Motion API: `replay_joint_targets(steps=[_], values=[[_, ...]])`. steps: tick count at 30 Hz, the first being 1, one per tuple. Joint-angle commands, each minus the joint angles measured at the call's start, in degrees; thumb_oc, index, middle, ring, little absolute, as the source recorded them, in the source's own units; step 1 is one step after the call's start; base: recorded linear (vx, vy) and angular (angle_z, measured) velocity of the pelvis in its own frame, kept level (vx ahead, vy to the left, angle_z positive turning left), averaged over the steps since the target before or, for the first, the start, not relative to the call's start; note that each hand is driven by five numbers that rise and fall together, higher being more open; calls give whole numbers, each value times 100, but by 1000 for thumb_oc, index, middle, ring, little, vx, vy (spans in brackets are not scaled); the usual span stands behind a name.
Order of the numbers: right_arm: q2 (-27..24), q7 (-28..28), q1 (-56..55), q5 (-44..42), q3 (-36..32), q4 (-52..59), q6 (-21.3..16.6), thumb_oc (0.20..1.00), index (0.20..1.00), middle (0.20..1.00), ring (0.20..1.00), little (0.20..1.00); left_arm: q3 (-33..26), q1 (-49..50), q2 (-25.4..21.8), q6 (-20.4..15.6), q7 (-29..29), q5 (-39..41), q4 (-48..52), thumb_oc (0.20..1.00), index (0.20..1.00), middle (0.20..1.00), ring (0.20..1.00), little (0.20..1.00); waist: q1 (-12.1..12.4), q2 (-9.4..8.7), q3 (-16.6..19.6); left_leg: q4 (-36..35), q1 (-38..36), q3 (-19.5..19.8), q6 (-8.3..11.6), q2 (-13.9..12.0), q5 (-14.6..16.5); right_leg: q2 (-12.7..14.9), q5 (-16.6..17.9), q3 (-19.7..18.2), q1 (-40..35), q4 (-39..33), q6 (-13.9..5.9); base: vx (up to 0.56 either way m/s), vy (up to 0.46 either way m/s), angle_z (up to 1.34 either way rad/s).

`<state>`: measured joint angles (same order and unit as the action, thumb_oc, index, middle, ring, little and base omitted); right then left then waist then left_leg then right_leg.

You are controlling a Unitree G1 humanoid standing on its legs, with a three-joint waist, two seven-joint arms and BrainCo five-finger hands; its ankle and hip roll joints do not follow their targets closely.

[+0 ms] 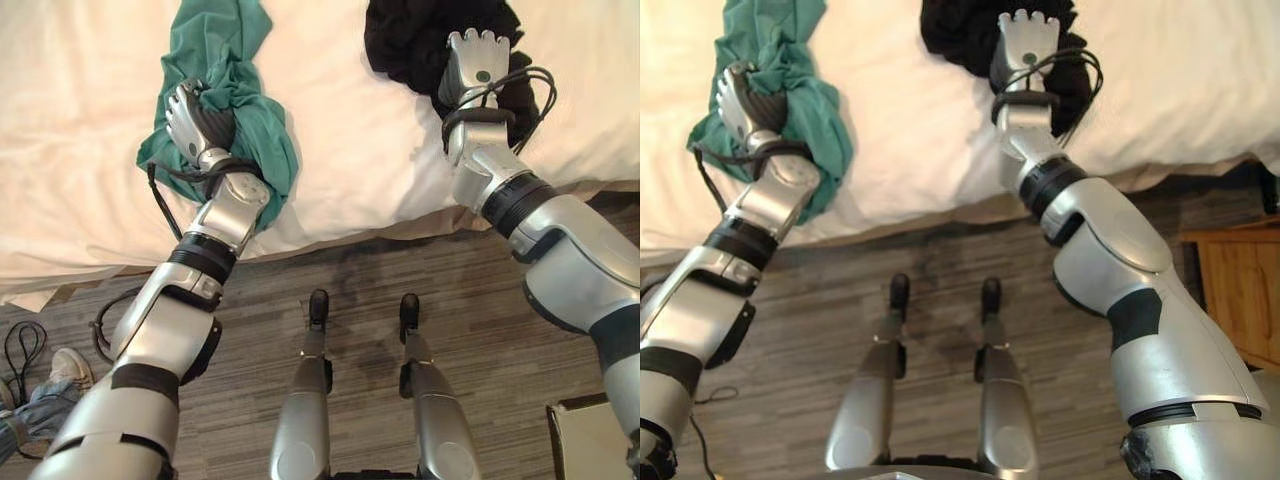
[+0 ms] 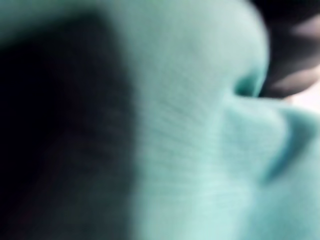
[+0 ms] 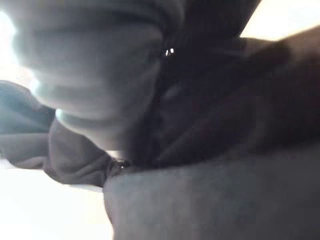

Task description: Tidy up the quilt and then pick up the clothes from the bed and put them into the laundry hamper.

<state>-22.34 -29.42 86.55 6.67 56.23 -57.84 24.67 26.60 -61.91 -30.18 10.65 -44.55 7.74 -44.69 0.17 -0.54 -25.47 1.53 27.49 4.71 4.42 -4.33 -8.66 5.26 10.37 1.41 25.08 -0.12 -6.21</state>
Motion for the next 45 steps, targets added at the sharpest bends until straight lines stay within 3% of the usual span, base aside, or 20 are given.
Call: replay_joint_targets(steps=[1, 2, 3, 5, 9, 11, 12, 15, 19, 23, 27, 29, 30, 33, 34, 35, 36, 41, 43, 45], values=[[-84, -227, 15, -1537, -402, -215, -1406, 200, 200, 200, 200, 200, -17, 682, 210, -312, 439, 299, -389, 200, 200, 200, 200, 200, 107, -158, -432, 533, 8, -208, 68, -260, 530, 252, -458, -302, -20, 287, -144, 5, 47, -3], [-85, -201, -33, -1664, -471, -115, -1538, 200, 200, 200, 200, 200, -42, 705, 219, -406, 436, 317, -356, 200, 200, 200, 200, 200, 99, -155, -432, 529, -14, -215, 67, -261, 535, 249, -471, -314, -39, 293, -143, 0, 51, -7], [-61, -274, -216, -2400, -825, 267, -2353, 200, 200, 200, 200, 200, -144, 789, 217, -1040, 555, 435, -206, 200, 200, 200, 200, 200, 65, -166, -432, 521, -95, -227, 71, -253, 547, 246, -501, -349, -118, 300, -141, 11, 71, -10], [-132, -255, -702, -3063, -1439, 1080, -3072, 200, 200, 200, 200, 200, -354, 1091, 191, -1819, 700, 646, 297, 200, 200, 200, 200, 200, 17, -156, -432, 534, -284, -260, 51, -234, 649, 230, -601, -418, -287, 315, -133, 27, 78, -10], [-505, 373, -2340, -3693, -2715, 2880, -3348, 200, 200, 200, 200, 200, -908, 2186, 231, -2564, 773, 919, 1897, 200, 200, 200, 200, 200, -89, -135, -432, 471, -757, -288, -17, -149, 857, 217, -795, -497, -718, 336, -156, 23, 79, -10], [-524, 611, -3018, -3787, -2987, 3460, -3156, 200, 200, 200, 200, 200, -1050, 2608, 324, -2644, 757, 950, 2428, 200, 200, 200, 200, 200, -113, -116, -432, 454, -943, -275, -48, -107, 939, 228, -855, -504, -899, 341, -174, 23, 68, -11], [-472, 877, -4045, -3839, -3268, 4156, -2938, 200, 200, 200, 200, 200, -1246, 3243, 517, -2635, 852, 1005, 3134, 200, 200, 200, 200, 200, -150, -93, -432, 391, -1275, -285, -100, -62, 1021, 245, -922, -496, -1211, 331, -192, 43, 84, -8], [-262, 1384, -5838, -3656, -3551, 4872, -2952, 200, 200, 200, 200, 200, -1268, 4342, 830, -2710, 1011, 1217, 3931, 200, 200, 200, 200, 200, -262, -141, -215, 290, -1727, -359, -180, 21, 1133, 253, -941, -551, -1649, 230, -228, 43, 77, -14], [128, 1885, -7874, -3299, -3658, 5147, -3310, 200, 200, 200, 200, 200, -1084, 5646, 1104, -3057, 1544, 1561, 4186, 200, 200, 200, 200, 200, -369, -181, 136, 224, -2158, -489, -278, 64, 1223, 229, -913, -514, -1995, 237, -244, 41, 45, -10], [312, 2238, -8675, -2757, -3678, 5164, -3533, 200, 200, 200, 200, 200, -798, 6497, 1282, -3186, 1856, 1542, 4177, 200, 200, 200, 200, 200, -429, -235, 482, 247, -2461, -596, -380, 81, 1326, 255, -940, -434, -2289, 275, -270, 60, -36, -7], [139, 2418, -8562, -2290, -3376, 5134, -3713, 200, 200, 200, 200, 200, -580, 6678, 1225, -3320, 1047, 1632, 4158, 200, 200, 200, 200, 200, -309, -223, 789, 371, -2678, -503, -384, -11, 1371, 224, -1159, -200, -2597, 404, -177, 68, -160, -6], [-26, 2658, -8445, -2401, -3226, 5149, -3639, 200, 200, 200, 200, 200, -650, 6686, 1205, -3187, 615, 1709, 4284, 200, 200, 200, 200, 200, -163, -165, 834, 380, -2753, -338, -314, -82, 1308, 215, -1243, -21, -2747, 401, -89, -10, -221, 16], [-128, 2938, -8306, -2401, -3097, 5208, -3460, 200, 200, 200, 200, 200, -692, 6658, 1201, -3244, 220, 1822, 4272, 200, 200, 200, 200, 200, -5, -26, 831, 123, -2762, -56, -217, -154, 1044, 158, -1374, 170, -2787, 488, 9, -76, -182, 35], [-223, 3264, -8271, -2382, -2995, 5309, -3253, 200, 200, 200, 200, 200, -666, 6519, 1224, -3329, -10, 1859, 4179, 200, 200, 200, 200, 200, 137, 140, 833, -281, -2649, 95, -83, -268, 621, 186, -1464, 608, -2733, 592, 52, -206, -91, 69], [-251, 3192, -8346, -2405, -3002, 5345, -3230, 200, 200, 200, 200, 200, -660, 6470, 1242, -3309, 111, 1801, 4126, 200, 200, 200, 200, 200, 173, 183, 820, -347, -2599, -13, -42, -322, 501, 247, -1509, 859, -2736, 668, 43, -431, -114, 107], [-332, 3070, -8637, -2493, -3085, 5465, -3221, 200, 200, 200, 200, 200, -653, 6434, 1282, -3352, 336, 1693, 4025, 200, 200, 200, 200, 200, 243, 273, 815, -317, -2367, -365, 54, -463, 278, 423, -1557, 1485, -2804, 756, 36, -369, -79, 125], [-353, 3129, -8691, -2499, -3107, 5481, -3222, 200, 200, 200, 200, 200, -661, 6442, 1285, -3390, 297, 1669, 4013, 200, 200, 200, 200, 200, 254, 288, 828, -290, -2306, -423, 68, -489, 250, 450, -1542, 1591, -2814, 741, 36, -351, -56, 170], [-352, 3046, -8763, -2582, -2996, 5150, -3478, 200, 200, 200, 200, 200, -881, 6812, 1151, -3775, 562, 1773, 3993, 200, 200, 200, 200, 200, 601, 259, 925, 124, -2293, -523, 164, -552, 386, 797, -1379, 2267, -3051, 570, -3, -215, 51, 172], [-299, 2929, -8635, -2654, -2891, 5037, -3457, 200, 200, 200, 200, 200, -1079, 6914, 1100, -3769, 902, 2022, 3957, 200, 200, 200, 200, 200, 741, 203, 1007, 711, -2360, -899, 220, -718, 665, 1013, -1402, 2585, -3218, 664, -34, -253, 237, 247], [-213, 2748, -8412, -2844, -2783, 4956, -3245, 200, 200, 200, 200, 200, -1038, 6616, 1161, -3556, 1129, 2065, 3764, 200, 200, 200, 200, 200, 660, 166, 1038, 1088, -2526, -1594, 112, -882, 983, 1227, -1313, 2880, -3352, 754, -94, -178, 296, 207]])
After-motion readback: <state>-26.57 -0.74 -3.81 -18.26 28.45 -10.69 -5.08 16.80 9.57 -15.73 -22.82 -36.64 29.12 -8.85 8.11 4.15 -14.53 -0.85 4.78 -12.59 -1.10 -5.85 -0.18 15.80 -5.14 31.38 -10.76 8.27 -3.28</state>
